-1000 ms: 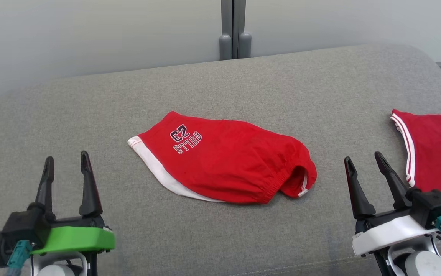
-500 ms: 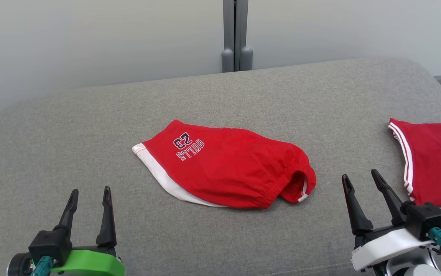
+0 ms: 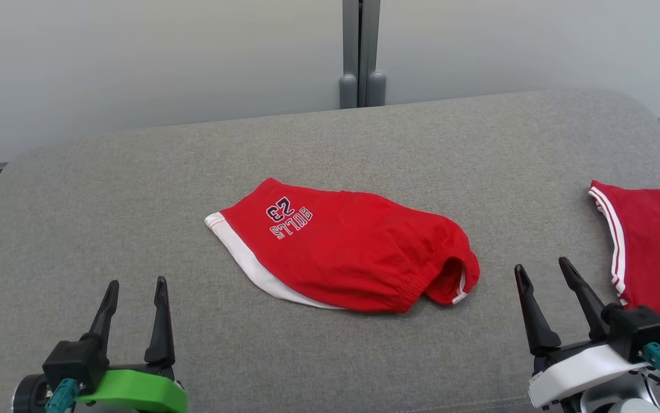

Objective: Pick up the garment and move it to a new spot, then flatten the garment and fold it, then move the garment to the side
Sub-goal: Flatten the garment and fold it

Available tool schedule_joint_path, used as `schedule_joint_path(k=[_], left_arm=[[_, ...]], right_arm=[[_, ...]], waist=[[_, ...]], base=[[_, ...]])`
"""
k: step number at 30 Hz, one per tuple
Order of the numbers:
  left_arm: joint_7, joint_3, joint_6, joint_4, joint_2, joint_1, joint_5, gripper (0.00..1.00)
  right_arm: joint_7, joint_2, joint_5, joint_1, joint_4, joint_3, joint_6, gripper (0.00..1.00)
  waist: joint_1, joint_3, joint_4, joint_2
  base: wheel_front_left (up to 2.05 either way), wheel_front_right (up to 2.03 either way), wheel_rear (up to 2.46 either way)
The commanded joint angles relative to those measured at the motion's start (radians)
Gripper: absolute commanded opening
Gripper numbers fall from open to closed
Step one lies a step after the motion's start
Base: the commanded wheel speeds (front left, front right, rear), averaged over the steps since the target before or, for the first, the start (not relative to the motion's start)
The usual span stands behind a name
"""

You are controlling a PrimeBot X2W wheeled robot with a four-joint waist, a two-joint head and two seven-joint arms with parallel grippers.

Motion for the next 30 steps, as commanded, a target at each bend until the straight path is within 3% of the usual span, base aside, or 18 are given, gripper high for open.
schedule_joint_path(k=[1,13,20,30], left_arm=[[-0.005,0.001,-0.003,0.001,0.000,-0.016,0.003,1.00],[-0.005,-0.027,-0.011,-0.003,-0.037,-0.068,0.018,1.00],[-0.005,-0.034,-0.030,0.007,-0.072,-0.119,0.035,1.00],[-0.005,-0.015,-0.063,0.016,-0.129,-0.140,0.062,1.00]], right_arm=[[0.004,-0.005,-0.001,0.007,-0.002,0.004,-0.002,1.00],[0.019,-0.110,-0.008,-0.043,0.102,0.181,-0.002,1.00],[-0.021,-0.209,-0.130,-0.138,0.256,0.339,-0.002,1.00],[-0.002,-0.259,-0.252,-0.278,0.424,0.427,-0.002,1.00]], waist=[[0.0001,0.002,0.007,0.0000],[0.0001,0.053,0.132,0.0000],[0.0001,0.130,0.236,0.0000],[0.0001,0.185,0.298,0.0000]], base=[[0.00,0.00,0.00],[0.00,0.00,0.00],[0.00,0.00,0.00],[0.00,0.00,0.00]])
